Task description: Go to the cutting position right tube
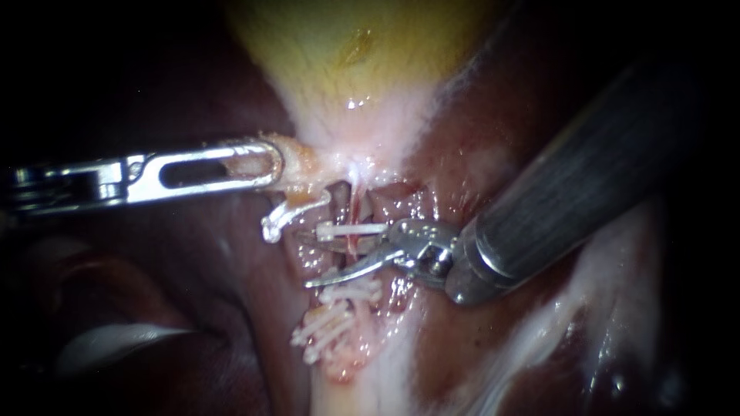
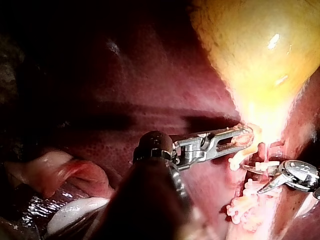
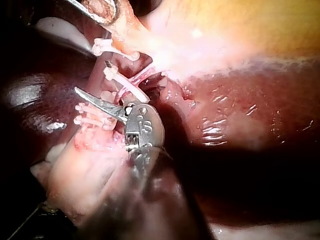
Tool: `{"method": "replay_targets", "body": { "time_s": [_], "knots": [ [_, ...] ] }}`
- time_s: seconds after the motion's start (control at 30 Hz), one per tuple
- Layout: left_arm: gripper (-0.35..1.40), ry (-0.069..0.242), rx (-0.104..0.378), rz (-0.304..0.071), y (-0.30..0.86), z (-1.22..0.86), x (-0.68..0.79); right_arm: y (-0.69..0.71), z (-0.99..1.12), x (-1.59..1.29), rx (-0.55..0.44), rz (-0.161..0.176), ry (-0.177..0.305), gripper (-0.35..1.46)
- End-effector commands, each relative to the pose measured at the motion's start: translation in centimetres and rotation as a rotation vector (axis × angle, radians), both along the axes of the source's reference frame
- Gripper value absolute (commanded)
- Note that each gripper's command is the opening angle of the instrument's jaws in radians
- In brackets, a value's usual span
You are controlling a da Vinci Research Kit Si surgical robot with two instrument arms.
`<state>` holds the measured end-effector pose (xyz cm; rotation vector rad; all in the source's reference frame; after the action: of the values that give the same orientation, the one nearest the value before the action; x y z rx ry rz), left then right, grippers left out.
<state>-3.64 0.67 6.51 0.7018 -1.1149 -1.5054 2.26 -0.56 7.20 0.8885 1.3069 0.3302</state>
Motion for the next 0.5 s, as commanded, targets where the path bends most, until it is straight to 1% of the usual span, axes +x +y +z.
{"method": "replay_targets", "body": {
  "time_s": [0.03, 0.5],
  "knots": [
    [-0.35, 0.003, 0.0, -0.001, 0.0, 0.0, 0.0, 0.0, 0.01, -0.01, 0.0, 0.0, -0.001, 1.45],
    [-0.35, 0.003, 0.0, -0.002, -0.01, 0.0, 0.01, 0.0, 0.0, -0.01, 0.0, -0.001, -0.001, 1.45]
  ]
}}
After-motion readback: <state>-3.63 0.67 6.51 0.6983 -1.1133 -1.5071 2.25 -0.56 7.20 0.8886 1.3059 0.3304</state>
